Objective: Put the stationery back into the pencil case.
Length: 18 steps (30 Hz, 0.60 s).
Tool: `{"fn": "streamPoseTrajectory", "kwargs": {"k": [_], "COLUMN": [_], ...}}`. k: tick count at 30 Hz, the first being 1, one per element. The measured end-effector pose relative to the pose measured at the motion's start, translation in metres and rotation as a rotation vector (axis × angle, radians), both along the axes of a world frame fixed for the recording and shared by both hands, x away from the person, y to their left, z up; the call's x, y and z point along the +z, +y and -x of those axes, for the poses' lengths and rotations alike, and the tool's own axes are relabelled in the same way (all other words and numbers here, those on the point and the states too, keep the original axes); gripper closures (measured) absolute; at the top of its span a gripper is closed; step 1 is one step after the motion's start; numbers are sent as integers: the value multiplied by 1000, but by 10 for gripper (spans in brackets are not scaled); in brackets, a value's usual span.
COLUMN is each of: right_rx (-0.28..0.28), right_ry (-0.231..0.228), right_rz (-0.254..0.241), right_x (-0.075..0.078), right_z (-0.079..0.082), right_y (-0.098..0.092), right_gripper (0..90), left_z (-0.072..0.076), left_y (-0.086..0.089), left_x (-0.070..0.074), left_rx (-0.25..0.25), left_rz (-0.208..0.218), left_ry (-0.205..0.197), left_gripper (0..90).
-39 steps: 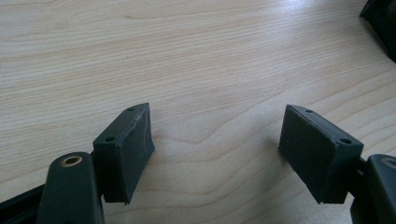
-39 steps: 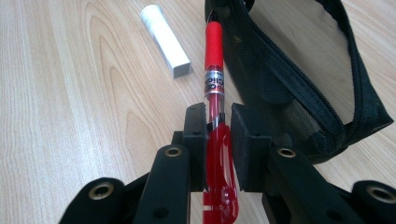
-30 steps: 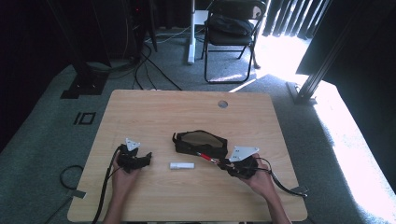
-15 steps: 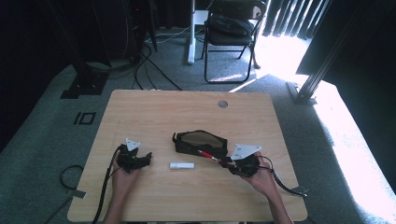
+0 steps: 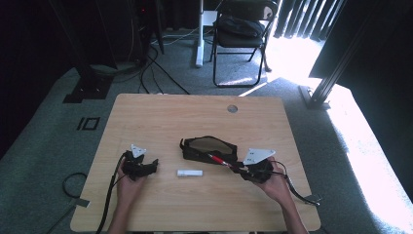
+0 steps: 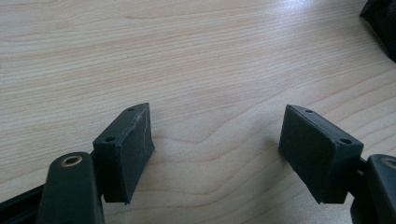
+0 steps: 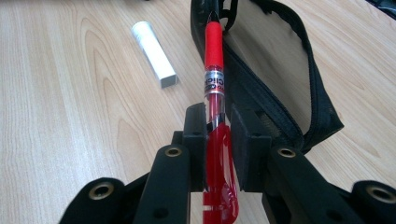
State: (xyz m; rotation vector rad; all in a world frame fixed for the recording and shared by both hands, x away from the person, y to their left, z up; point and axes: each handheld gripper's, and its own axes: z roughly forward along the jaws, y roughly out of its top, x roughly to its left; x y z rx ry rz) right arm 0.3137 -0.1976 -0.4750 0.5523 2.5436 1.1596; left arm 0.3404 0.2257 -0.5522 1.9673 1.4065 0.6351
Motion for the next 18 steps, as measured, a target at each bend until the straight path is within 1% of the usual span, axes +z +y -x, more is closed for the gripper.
{"fn": "streamPoseTrajectory", "kwargs": {"k": [18], "right_rx": [-11], "right_ry": [-12], "right_rz": [-6], "right_x": [8], "right_z": [-8], "right_y": [-5], "right_gripper": [768], "left_z": [0], "left_y": [0], "left_x": [0], "left_rx": [0], "left_rz": [0], "left_ry": [0], "left_gripper": [260]}}
